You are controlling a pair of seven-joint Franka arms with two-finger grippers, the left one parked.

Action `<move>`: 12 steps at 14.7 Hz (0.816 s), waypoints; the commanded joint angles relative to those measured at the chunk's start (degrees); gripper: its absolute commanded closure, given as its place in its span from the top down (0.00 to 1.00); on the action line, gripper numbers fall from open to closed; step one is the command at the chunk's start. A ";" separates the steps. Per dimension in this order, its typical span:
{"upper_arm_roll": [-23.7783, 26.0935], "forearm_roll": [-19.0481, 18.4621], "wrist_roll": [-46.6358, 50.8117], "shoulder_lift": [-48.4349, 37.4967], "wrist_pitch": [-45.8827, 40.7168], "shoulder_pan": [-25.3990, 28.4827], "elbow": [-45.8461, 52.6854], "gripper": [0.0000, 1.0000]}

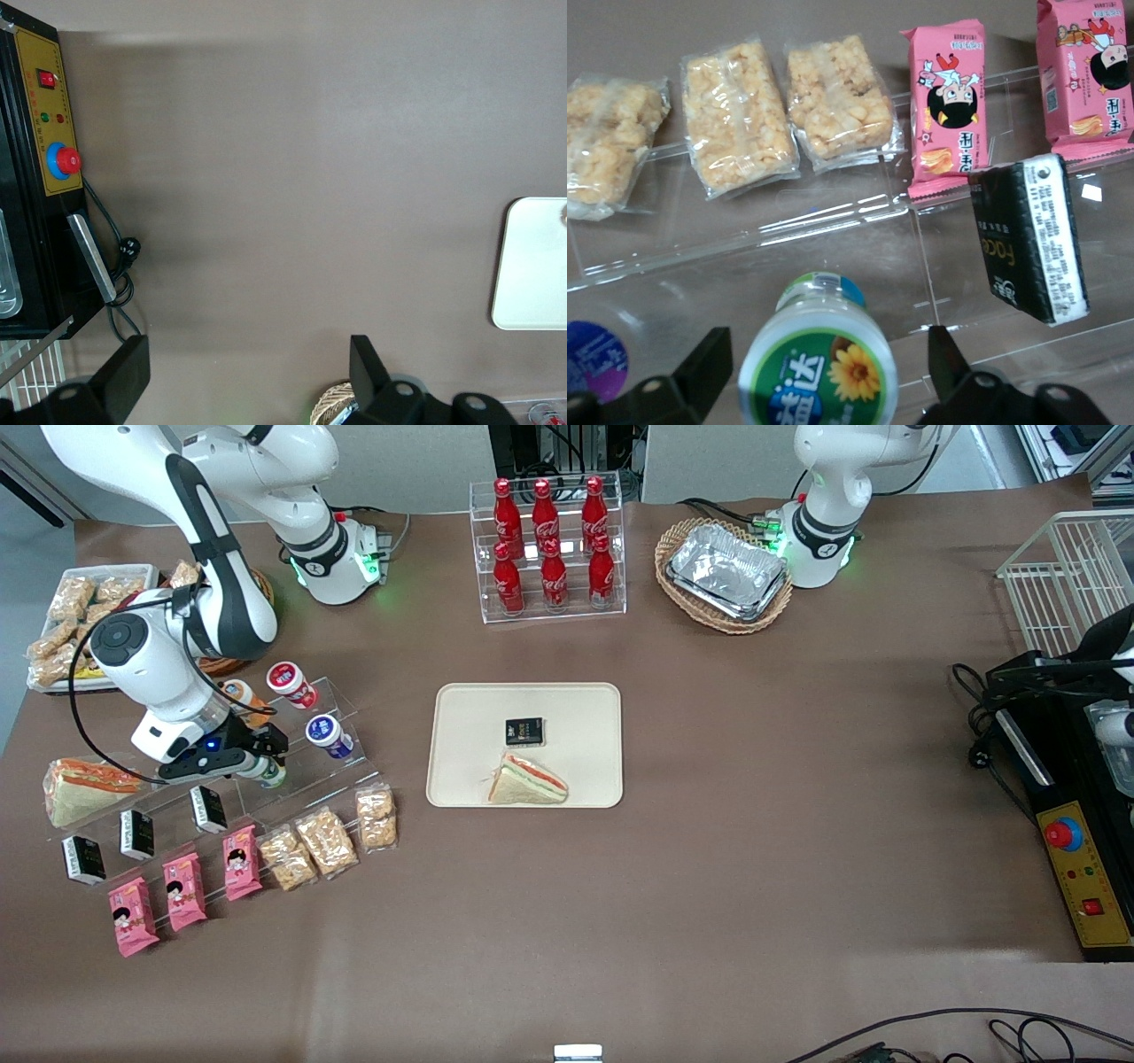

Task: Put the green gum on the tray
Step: 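Lower the open right gripper around the green-labelled gum bottle, then close the right gripper on the green gum bottle and lift it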

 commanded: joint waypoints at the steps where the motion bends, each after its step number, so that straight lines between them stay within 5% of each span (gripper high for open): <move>1: -0.02 -1.17 -0.22 0.33 1.21 -0.51 -0.61 0.47; 3: -0.02 -1.17 0.39 1.65 1.21 -0.60 -0.26 0.22; 6: -0.02 -0.82 0.49 1.57 0.69 -0.60 0.44 0.05; 9: -0.02 -0.82 0.40 1.39 -1.76 -0.51 2.63 0.05; 12: 0.06 -0.55 0.40 0.95 -15.61 -0.25 11.39 0.05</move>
